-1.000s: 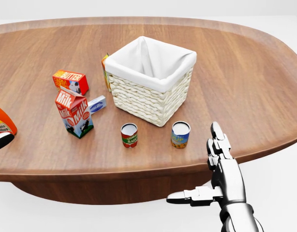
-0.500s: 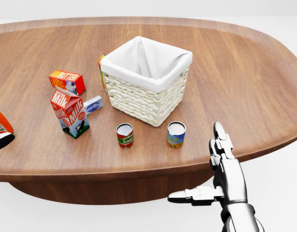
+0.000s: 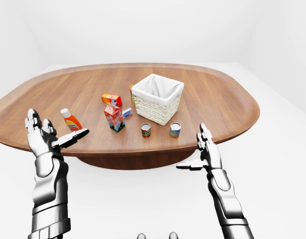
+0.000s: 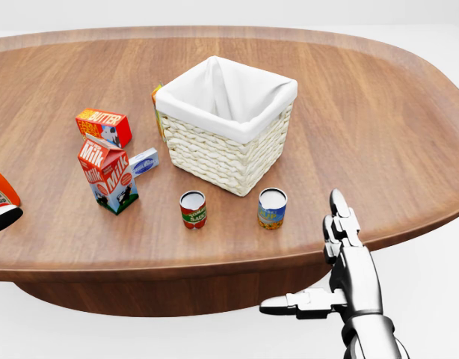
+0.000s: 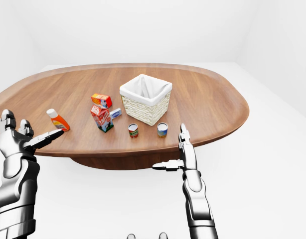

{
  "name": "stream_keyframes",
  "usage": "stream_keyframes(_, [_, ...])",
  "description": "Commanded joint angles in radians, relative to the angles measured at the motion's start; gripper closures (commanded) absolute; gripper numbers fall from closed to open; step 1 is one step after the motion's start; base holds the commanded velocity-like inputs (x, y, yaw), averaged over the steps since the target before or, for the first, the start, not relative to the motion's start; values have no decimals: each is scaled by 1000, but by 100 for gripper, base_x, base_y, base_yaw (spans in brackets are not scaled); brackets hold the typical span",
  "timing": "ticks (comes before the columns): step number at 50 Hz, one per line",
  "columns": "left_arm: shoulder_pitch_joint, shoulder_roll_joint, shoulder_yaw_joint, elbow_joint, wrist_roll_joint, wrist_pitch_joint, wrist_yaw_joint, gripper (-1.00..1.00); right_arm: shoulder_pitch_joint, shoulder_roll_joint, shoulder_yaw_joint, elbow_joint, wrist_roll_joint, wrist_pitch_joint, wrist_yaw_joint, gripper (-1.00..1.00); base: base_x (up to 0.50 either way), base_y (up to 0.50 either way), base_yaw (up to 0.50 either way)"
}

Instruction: Pick up the alphabet soup, and put it in the basket.

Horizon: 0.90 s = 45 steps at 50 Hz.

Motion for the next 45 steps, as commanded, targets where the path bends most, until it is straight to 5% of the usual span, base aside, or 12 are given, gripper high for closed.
stream_keyframes(1, [1, -1, 0, -2, 1, 0, -1, -100, -4, 0, -2, 9, 5, -2, 4, -100, 0, 0, 0])
stream_keyframes(45, [-3, 0, -2, 5, 1, -1, 1, -100, -8, -1, -3, 20, 15, -4, 9, -100, 18, 0, 0])
